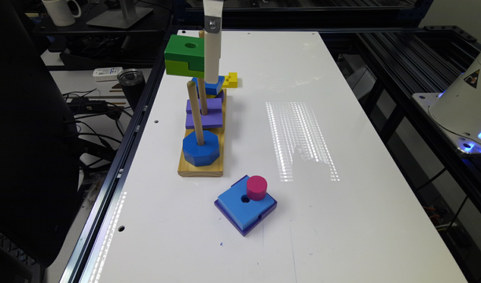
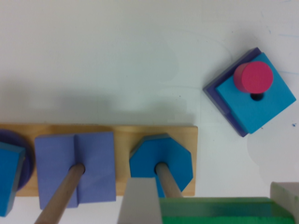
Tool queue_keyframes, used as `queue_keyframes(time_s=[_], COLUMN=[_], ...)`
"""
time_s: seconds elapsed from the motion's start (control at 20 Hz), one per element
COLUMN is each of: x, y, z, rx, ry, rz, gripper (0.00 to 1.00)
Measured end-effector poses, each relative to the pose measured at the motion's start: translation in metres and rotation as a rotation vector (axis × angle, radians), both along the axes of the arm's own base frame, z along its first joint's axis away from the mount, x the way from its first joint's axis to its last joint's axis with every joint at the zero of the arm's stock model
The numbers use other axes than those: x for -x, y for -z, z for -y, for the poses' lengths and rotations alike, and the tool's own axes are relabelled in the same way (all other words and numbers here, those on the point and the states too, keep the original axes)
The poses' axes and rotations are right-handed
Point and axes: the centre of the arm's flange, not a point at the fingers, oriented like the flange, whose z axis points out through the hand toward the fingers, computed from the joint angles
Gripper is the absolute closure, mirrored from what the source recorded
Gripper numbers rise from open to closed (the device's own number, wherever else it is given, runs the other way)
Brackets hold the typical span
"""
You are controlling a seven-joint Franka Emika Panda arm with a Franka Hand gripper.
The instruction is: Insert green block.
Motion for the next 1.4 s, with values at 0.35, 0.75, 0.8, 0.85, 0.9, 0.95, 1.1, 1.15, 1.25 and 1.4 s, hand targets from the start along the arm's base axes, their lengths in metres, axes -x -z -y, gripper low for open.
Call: queue_keyframes(time_s=[0.35, 0.75, 0.8, 0.85, 0.9, 0.95, 1.1, 1.15, 1.25, 1.4], x=[0.0, -0.003, -0.003, -0.003, -0.003, -0.004, -0.005, -0.005, -0.005, -0.005], y=[0.002, 0.01, 0.01, 0.011, 0.013, 0.016, 0.019, 0.019, 0.019, 0.019], z=[0.0, 0.0, 0.0, 0.0, 0.0, 0.0, 0.0, 0.0, 0.0, 0.0], rx=[0.0, -0.004, -0.004, -0.004, -0.004, -0.005, -0.006, -0.006, -0.006, -0.006], ry=[0.0, 0.0, 0.0, 0.0, 0.0, 0.0, 0.001, 0.001, 0.001, 0.001], rz=[-0.002, -0.003, -0.003, -0.005, -0.007, -0.008, -0.008, -0.008, -0.008, -0.008], gripper=[1.0, 1.0, 1.0, 1.0, 1.0, 1.0, 1.0, 1.0, 1.0, 1.0])
